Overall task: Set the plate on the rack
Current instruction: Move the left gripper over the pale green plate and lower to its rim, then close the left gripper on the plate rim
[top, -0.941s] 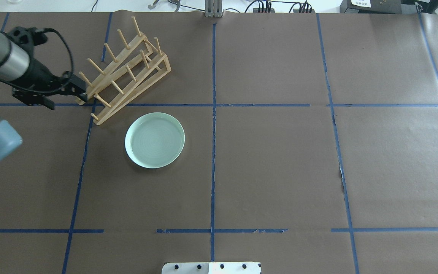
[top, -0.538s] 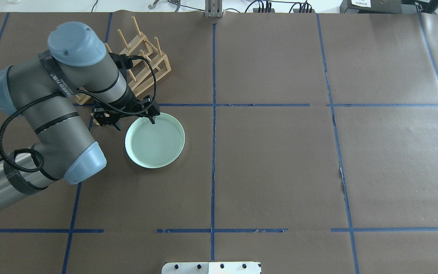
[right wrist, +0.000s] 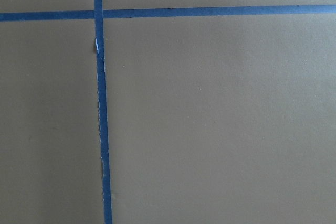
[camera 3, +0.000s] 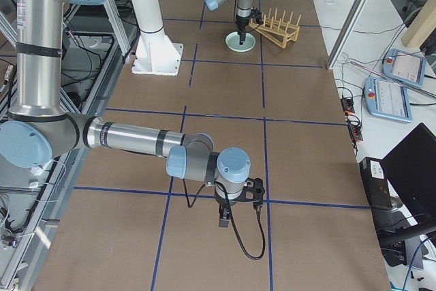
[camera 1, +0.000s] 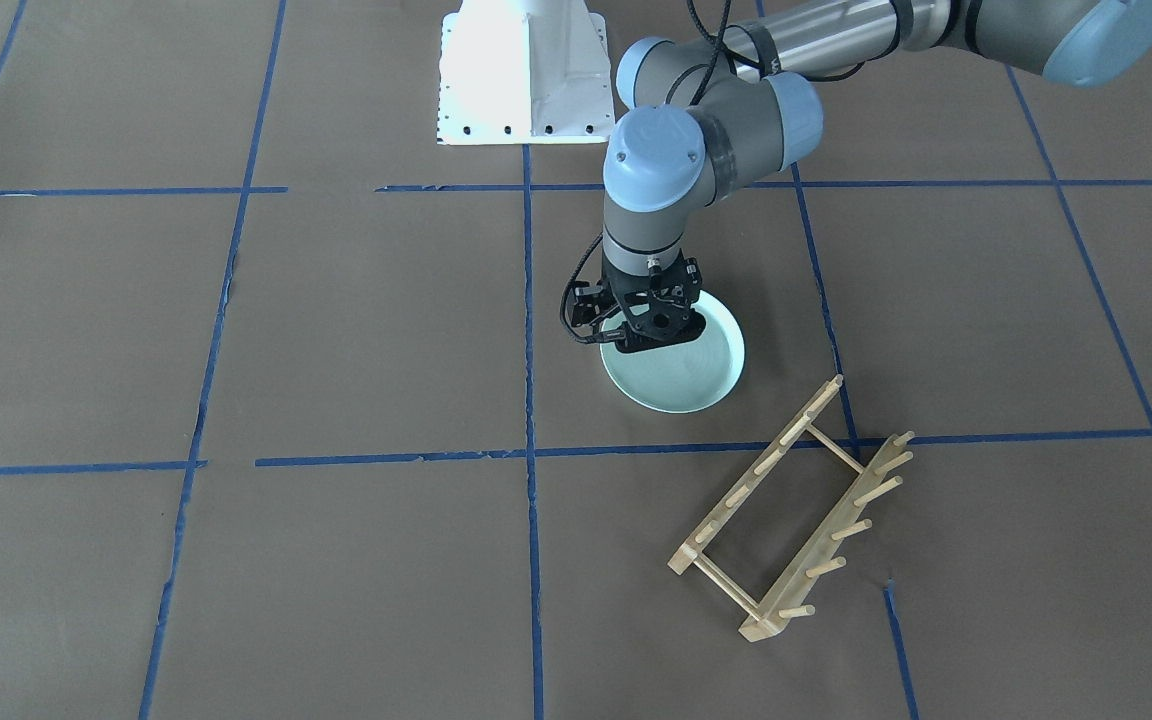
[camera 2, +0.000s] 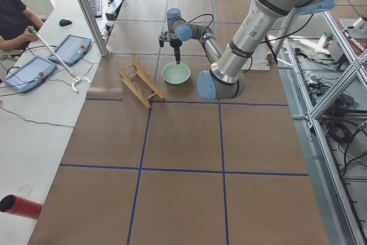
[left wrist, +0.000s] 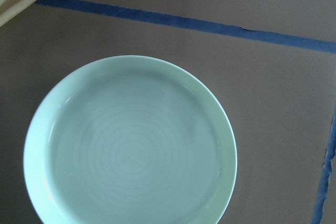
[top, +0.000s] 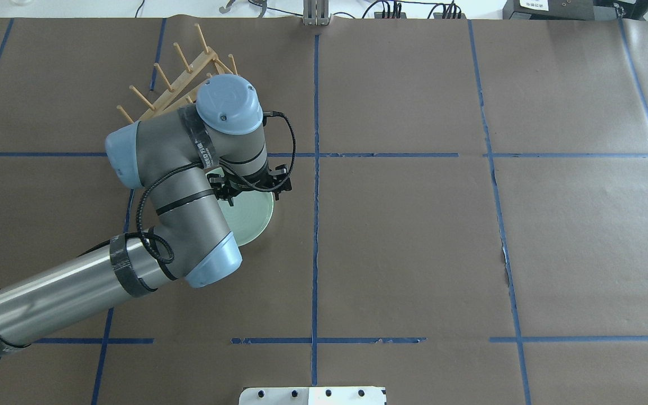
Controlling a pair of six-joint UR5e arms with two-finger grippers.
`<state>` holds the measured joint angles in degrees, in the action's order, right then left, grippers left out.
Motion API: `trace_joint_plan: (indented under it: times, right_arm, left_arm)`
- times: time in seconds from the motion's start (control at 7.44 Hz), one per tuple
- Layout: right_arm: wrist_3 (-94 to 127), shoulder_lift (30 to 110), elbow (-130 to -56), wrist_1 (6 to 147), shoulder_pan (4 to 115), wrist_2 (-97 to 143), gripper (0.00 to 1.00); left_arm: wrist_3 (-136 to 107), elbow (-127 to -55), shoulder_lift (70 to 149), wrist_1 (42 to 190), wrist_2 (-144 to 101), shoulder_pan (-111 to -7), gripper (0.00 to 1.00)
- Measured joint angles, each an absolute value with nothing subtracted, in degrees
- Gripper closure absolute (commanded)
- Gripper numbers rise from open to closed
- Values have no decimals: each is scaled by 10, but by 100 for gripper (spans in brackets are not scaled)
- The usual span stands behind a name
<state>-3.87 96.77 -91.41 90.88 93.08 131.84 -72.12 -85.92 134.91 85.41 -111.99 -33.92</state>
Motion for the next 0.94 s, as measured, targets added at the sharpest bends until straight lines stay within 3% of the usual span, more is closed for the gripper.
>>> trace_joint_plan:
  times: [0.67,0.94]
  right_arm:
    - [-39,968,-914,909,931,1318,0]
    - [-39,968,-914,909,931,1318,0]
  left_arm:
    - [-671,-813,1366,883,-1067,-322,13]
    - [-671,-800,1369,904,-1065,-321,21]
